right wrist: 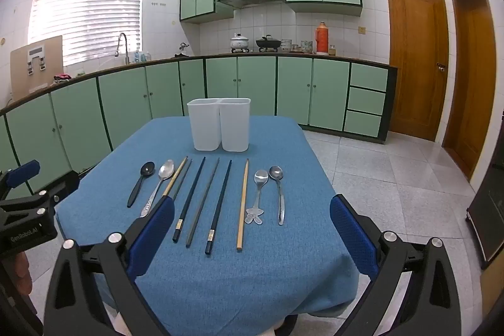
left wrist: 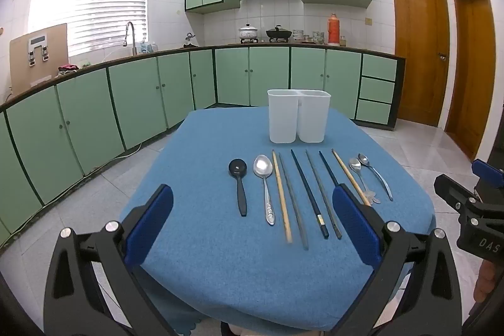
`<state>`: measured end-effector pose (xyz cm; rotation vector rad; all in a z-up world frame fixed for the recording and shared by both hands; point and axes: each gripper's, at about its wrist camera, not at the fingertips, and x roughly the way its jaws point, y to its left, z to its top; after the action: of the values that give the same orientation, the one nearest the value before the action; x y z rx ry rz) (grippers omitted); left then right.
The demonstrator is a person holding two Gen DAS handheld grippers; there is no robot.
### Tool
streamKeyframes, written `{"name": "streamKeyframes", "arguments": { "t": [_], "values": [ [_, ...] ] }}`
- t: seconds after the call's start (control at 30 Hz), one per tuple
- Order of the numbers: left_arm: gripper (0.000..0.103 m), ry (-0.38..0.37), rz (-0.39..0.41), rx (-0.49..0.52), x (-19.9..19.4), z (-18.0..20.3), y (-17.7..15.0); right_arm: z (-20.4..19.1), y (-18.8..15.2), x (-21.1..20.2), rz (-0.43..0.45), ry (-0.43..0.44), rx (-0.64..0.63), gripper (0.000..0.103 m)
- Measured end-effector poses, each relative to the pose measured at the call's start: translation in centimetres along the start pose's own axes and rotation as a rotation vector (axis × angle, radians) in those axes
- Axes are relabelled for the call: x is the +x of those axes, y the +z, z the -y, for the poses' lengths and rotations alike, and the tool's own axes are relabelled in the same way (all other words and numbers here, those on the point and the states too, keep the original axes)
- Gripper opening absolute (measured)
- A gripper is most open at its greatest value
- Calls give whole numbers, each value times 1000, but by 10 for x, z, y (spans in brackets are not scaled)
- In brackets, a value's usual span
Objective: Organize utensils
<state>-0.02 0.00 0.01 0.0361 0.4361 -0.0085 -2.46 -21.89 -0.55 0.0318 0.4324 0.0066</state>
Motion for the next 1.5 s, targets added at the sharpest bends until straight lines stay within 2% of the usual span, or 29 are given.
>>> {"name": "streamKeyframes", "arguments": {
  "t": [1.5],
  "values": [
    [98,6,4,6,-3,0,2,1,-2,-1,2,0,4,97]
  ]
}}
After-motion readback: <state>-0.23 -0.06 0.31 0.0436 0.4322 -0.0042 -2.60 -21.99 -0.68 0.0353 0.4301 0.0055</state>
